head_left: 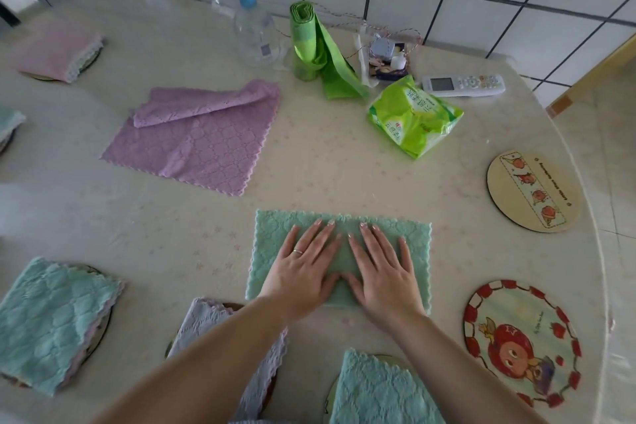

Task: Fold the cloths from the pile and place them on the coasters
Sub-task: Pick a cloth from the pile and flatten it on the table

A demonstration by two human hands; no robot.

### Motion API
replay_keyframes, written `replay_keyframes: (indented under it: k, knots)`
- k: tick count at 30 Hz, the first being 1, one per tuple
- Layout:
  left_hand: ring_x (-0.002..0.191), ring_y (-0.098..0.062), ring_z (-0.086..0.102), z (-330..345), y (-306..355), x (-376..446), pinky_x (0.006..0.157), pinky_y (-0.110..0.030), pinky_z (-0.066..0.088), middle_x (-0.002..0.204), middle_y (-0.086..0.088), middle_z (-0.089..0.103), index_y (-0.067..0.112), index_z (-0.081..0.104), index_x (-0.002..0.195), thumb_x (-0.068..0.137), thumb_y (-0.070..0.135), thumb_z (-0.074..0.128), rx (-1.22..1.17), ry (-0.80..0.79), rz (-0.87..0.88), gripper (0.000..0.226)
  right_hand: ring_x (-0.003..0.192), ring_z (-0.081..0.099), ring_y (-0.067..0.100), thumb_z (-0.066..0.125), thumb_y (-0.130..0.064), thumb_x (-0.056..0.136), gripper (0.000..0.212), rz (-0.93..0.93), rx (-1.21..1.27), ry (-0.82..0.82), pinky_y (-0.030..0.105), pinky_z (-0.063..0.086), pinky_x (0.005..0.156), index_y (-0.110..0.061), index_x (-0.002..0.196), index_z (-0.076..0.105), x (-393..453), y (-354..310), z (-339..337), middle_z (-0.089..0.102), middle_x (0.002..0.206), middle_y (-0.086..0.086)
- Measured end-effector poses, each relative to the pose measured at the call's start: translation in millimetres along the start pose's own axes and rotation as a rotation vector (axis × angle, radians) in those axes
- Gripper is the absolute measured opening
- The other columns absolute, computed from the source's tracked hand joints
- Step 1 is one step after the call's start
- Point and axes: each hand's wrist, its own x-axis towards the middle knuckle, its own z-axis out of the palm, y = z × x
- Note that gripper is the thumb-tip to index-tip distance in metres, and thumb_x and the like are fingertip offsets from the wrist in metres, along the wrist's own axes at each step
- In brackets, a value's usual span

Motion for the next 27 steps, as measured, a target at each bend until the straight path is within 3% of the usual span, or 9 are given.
replay_keyframes:
  k: [3, 8, 12, 14, 17, 19, 23, 27]
  knots:
    - [0.141, -0.023, 0.021, -3.3, -15.5, -5.0, 0.11, -0.047, 0.013, 0.152, -0.006, 0.028, 0.016, 0.029, 0.144, 0.093, 0.059, 0.019, 0.051, -0.06, -0.021, 0.067, 0.14, 0.023, 0.019, 0.022, -0.062, 0.09, 0.066, -0.006, -0.06, -0.02, 0.049, 0.014, 0.11, -0.023, 0.143, 0.029, -7.6, 18.1, -0.2, 0.028, 0.152, 0.005]
    - [0.142, -0.027, 0.016, -8.6, -49.9, -20.2, 0.11, -0.05, 0.012, 0.153, -0.008, 0.023, 0.017, 0.018, 0.146, 0.091, 0.065, 0.016, 0.116, -0.11, -0.05, 0.073, 0.142, 0.01, 0.019, 0.016, -0.066, 0.09, 0.069, 0.046, -0.079, -0.039, 0.052, 0.008, 0.11, -0.025, 0.145, 0.021, -19.4, 43.3, -3.4, 0.017, 0.155, 0.005]
    - [0.141, -0.027, 0.019, -16.7, -64.3, -26.1, 0.112, -0.052, 0.011, 0.153, -0.009, 0.023, 0.017, 0.024, 0.145, 0.091, 0.066, 0.012, 0.153, -0.152, -0.018, 0.074, 0.139, 0.016, 0.019, 0.015, -0.066, 0.09, 0.07, 0.002, -0.131, -0.059, 0.052, 0.005, 0.11, -0.024, 0.144, 0.03, -21.6, 55.5, -10.6, 0.028, 0.152, 0.007]
    - [0.14, -0.026, 0.025, -27.2, -61.5, -21.8, 0.114, -0.053, 0.016, 0.151, -0.009, 0.028, 0.017, 0.033, 0.142, 0.089, 0.063, 0.023, 0.138, -0.133, 0.007, 0.07, 0.133, 0.029, 0.019, 0.016, -0.063, 0.091, 0.065, -0.03, -0.084, -0.022, 0.054, 0.011, 0.112, -0.023, 0.134, 0.044, -13.3, 57.5, -20.8, 0.042, 0.143, 0.005]
    - [0.108, -0.02, 0.06, -45.3, -41.6, -18.7, 0.097, -0.045, 0.047, 0.113, 0.001, 0.064, 0.022, 0.066, 0.106, 0.078, 0.041, 0.063, -0.032, 0.033, 0.199, 0.034, 0.121, 0.048, 0.018, 0.045, -0.042, 0.091, 0.035, -0.025, 0.135, 0.109, 0.049, 0.022, 0.111, -0.023, 0.114, 0.062, 14.6, 50.2, -40.1, 0.057, 0.124, -0.003]
    - [0.093, -0.012, 0.062, -52.2, -20.9, -21.2, 0.091, -0.033, 0.049, 0.096, 0.01, 0.066, 0.026, 0.066, 0.096, 0.082, 0.032, 0.06, -0.157, 0.028, 0.298, 0.016, 0.115, 0.054, 0.022, 0.059, -0.026, 0.087, 0.026, -0.031, 0.273, 0.177, 0.042, 0.03, 0.106, -0.019, 0.11, 0.066, 36.5, 36.2, -49.1, 0.061, 0.119, -0.003]
    - [0.111, -0.012, 0.05, -41.9, 8.0, -28.9, 0.102, -0.032, 0.035, 0.119, 0.007, 0.056, 0.024, 0.057, 0.119, 0.095, 0.032, 0.044, -0.202, -0.186, 0.217, 0.028, 0.12, 0.049, 0.018, 0.049, -0.027, 0.092, 0.033, -0.041, 0.304, 0.022, 0.035, 0.031, 0.105, -0.021, 0.124, 0.057, 70.8, 6.6, -57.9, 0.055, 0.129, -0.004]
    - [0.11, -0.014, 0.049, -34.0, 16.2, -31.1, 0.1, -0.032, 0.036, 0.117, 0.006, 0.054, 0.023, 0.057, 0.116, 0.094, 0.026, 0.046, -0.239, -0.157, 0.094, 0.025, 0.113, 0.053, 0.019, 0.053, -0.029, 0.091, 0.03, -0.014, 0.28, -0.097, 0.036, 0.04, 0.098, -0.022, 0.119, 0.058, 87.4, -4.1, -57.0, 0.058, 0.123, -0.002]
